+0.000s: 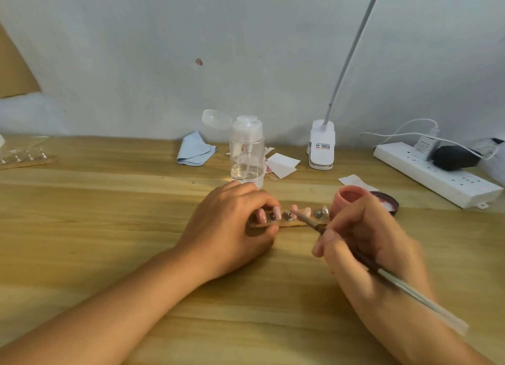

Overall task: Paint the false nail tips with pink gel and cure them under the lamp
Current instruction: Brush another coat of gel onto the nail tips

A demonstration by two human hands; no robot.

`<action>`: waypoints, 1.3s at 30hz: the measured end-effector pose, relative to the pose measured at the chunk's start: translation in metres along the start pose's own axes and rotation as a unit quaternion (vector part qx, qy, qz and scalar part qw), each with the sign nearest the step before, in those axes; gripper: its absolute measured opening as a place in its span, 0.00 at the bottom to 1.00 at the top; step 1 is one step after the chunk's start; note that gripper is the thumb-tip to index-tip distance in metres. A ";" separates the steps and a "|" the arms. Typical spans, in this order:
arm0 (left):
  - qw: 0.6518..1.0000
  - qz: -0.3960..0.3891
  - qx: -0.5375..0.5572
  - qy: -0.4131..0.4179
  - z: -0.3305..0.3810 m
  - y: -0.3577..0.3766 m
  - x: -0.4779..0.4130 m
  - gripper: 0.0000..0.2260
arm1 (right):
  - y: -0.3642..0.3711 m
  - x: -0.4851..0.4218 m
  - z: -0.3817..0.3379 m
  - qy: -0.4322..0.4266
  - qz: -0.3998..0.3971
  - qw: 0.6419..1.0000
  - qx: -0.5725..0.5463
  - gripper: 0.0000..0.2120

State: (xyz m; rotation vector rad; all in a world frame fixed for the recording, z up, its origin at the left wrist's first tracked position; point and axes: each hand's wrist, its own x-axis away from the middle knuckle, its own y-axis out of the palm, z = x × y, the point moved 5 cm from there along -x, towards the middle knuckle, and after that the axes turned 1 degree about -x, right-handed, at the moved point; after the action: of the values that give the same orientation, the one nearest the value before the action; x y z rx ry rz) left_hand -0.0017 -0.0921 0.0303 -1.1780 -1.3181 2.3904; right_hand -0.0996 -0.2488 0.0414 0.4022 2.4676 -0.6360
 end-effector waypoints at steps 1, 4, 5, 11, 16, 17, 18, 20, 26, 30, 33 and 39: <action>1.000 -0.001 -0.002 -0.002 0.000 0.000 0.000 0.06 | -0.001 -0.001 -0.001 -0.003 0.011 1.000 -0.008 0.07; 1.000 -0.007 -0.003 -0.021 -0.003 0.000 0.000 0.06 | -0.006 -0.003 0.001 0.004 0.045 0.998 -0.050 0.06; 0.999 -0.011 -0.001 -0.030 -0.004 0.000 0.000 0.06 | -0.007 -0.003 0.002 0.007 0.052 0.997 -0.053 0.06; 0.999 -0.017 0.004 -0.046 -0.008 0.002 0.000 0.08 | -0.006 -0.005 0.018 0.068 0.048 0.996 -0.020 0.08; 0.999 -0.014 0.001 -0.040 -0.008 0.002 0.001 0.08 | -0.004 -0.006 0.016 0.051 0.022 0.998 0.021 0.12; 0.999 -0.015 0.003 -0.040 -0.007 0.002 0.001 0.08 | -0.003 -0.006 0.016 0.048 0.015 0.998 0.022 0.11; 0.999 -0.016 0.005 -0.040 -0.008 0.002 0.000 0.08 | -0.002 -0.006 0.015 0.048 0.009 0.999 0.023 0.10; 0.999 -0.017 0.010 -0.041 -0.008 0.002 0.000 0.08 | -0.002 -0.006 0.013 0.048 0.003 0.999 0.021 0.08; 0.999 -0.021 0.010 -0.048 -0.009 0.004 0.000 0.08 | -0.006 -0.006 0.011 0.050 0.030 0.998 0.024 0.06; 0.999 -0.021 0.012 -0.044 -0.009 0.003 0.000 0.08 | -0.003 -0.006 0.014 0.044 0.028 0.999 0.016 0.09; 0.999 -0.022 0.009 -0.042 -0.008 0.003 0.000 0.08 | -0.002 -0.006 0.016 0.056 0.017 0.998 0.007 0.07; 0.999 -0.018 0.004 -0.044 -0.008 0.003 0.000 0.07 | -0.005 -0.007 0.015 0.072 0.043 0.996 -0.028 0.06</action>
State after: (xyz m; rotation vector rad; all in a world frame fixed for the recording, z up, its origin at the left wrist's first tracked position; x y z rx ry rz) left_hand 0.0049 -0.0886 0.0250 -1.0493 -1.3430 2.4449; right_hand -0.0890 -0.2619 0.0360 0.5461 2.5819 -0.5164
